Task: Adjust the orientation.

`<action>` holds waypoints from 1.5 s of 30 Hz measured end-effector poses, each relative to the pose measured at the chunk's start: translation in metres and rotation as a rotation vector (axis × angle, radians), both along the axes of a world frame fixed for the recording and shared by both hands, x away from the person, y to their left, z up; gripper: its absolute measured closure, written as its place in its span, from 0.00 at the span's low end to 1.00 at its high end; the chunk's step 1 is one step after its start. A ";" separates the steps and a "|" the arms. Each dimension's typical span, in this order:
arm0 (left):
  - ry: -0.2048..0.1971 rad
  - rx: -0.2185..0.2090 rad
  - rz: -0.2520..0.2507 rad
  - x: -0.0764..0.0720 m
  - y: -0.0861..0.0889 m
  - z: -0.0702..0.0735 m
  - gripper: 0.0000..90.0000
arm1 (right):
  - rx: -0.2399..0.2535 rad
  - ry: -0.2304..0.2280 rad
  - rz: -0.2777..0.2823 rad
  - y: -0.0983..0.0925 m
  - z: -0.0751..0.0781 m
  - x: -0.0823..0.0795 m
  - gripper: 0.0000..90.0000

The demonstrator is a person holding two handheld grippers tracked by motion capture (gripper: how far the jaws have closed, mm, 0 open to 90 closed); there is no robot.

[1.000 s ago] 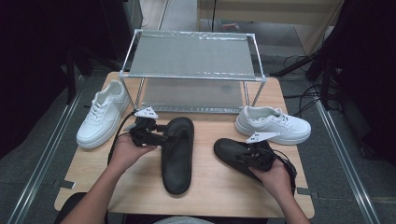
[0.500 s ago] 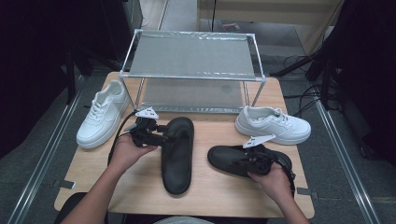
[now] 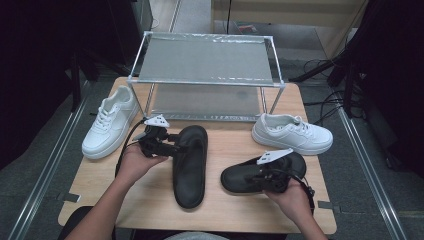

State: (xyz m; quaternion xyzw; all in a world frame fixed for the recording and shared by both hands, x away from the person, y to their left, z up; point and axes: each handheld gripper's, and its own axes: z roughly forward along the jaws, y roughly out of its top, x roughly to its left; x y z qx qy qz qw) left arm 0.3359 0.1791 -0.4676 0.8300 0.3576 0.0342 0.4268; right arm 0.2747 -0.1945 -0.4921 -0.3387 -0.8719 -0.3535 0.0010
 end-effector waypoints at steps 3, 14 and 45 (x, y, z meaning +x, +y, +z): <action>0.001 0.000 0.001 0.000 0.000 0.000 0.44 | 0.008 -0.040 -0.060 -0.017 0.008 0.003 1.00; -0.001 -0.001 0.000 0.000 0.000 0.000 0.44 | 0.049 -0.090 -0.274 -0.080 0.016 0.018 1.00; -0.003 0.003 0.003 0.001 0.000 -0.001 0.45 | 0.045 -0.080 -0.345 -0.091 0.007 0.034 1.00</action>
